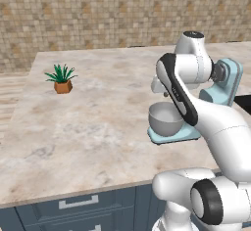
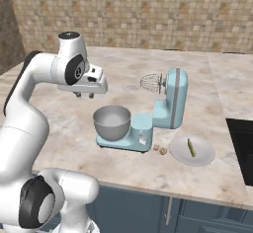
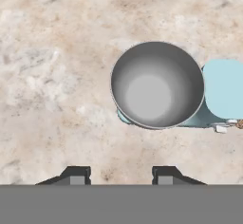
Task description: Add butter and sugar cubes to the stand mixer bowl and then turn on the stand mixer to begin making frosting.
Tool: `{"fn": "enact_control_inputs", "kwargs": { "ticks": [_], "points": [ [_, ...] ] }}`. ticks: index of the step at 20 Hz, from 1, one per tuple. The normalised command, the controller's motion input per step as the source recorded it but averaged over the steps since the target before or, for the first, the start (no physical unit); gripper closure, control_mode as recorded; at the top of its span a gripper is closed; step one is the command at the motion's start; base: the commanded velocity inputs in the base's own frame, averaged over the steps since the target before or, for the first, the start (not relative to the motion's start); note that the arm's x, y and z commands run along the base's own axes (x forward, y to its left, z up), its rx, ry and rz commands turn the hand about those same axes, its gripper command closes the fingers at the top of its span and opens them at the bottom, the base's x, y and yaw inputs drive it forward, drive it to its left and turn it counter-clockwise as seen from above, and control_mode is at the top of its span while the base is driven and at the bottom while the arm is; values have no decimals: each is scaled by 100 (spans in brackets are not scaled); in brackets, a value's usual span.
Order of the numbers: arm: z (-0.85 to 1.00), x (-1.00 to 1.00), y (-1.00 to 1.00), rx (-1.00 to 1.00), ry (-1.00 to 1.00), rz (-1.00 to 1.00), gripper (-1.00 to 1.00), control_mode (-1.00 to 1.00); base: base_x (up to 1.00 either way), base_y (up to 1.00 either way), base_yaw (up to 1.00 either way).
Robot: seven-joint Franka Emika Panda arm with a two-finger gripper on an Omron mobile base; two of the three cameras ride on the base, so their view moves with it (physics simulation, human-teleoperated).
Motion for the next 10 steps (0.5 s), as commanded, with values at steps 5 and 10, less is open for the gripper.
{"fn": "enact_control_inputs", "kwargs": {
  "ticks": [5,10],
  "points": [
    [0,-3,0,0,-1,-5,-100,-100,0,0,0],
    [0,-3,0,0,-1,-11,-100,-100,0,0,0]
  ]
}}
